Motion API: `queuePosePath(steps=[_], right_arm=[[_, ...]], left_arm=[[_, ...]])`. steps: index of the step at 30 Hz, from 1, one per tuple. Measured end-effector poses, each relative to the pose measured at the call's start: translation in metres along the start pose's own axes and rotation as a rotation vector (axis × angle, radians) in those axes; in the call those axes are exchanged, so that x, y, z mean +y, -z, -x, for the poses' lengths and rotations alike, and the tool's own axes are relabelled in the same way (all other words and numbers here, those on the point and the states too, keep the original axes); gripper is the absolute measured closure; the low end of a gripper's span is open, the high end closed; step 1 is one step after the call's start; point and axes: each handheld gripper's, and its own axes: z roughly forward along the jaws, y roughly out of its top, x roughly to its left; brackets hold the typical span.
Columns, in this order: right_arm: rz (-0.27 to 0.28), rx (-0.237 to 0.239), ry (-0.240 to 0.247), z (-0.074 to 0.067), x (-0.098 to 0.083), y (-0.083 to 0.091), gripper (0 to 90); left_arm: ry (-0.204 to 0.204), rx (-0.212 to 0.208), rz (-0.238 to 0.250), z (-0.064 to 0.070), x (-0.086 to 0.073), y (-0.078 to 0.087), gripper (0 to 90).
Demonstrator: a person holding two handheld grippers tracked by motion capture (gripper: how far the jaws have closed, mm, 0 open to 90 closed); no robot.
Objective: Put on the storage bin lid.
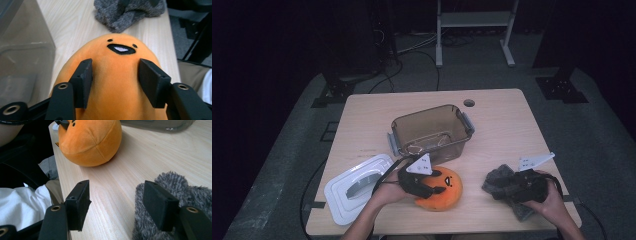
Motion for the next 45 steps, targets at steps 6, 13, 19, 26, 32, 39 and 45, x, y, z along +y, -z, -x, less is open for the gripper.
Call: queuePosePath(steps=[6,13,19,26,32,39,45], right_arm=[[-0.005,0.001,-0.001,0.000,0.000,-0.001,37.7],[0.000,0.002,-0.001,0.000,0.001,-0.001,37.6],[0.005,0.001,-0.007,0.001,0.000,0.001,37.7],[0.004,-0.001,-0.007,0.002,-0.001,0.001,37.7],[-0.004,-0.007,-0.007,0.002,-0.002,0.000,38.1],[0.005,-0.004,-0.017,0.005,-0.003,0.002,38.1],[0.004,-0.003,-0.026,0.007,-0.003,0.001,38.1]], left_arm=[[-0.023,-0.014,-0.023,0.000,-0.002,-0.004,58.5],[-0.032,0.020,-0.025,0.003,0.003,-0.002,68.0],[-0.015,-0.013,-0.002,0.002,0.007,0.003,70.0],[0.014,-0.041,0.022,-0.002,0.011,0.009,72.4],[0.020,-0.057,0.018,-0.001,0.018,0.015,72.8],[0.060,-0.040,0.089,-0.004,0.029,0.031,72.8],[0.056,-0.039,0.129,-0.003,0.045,0.043,72.8]])
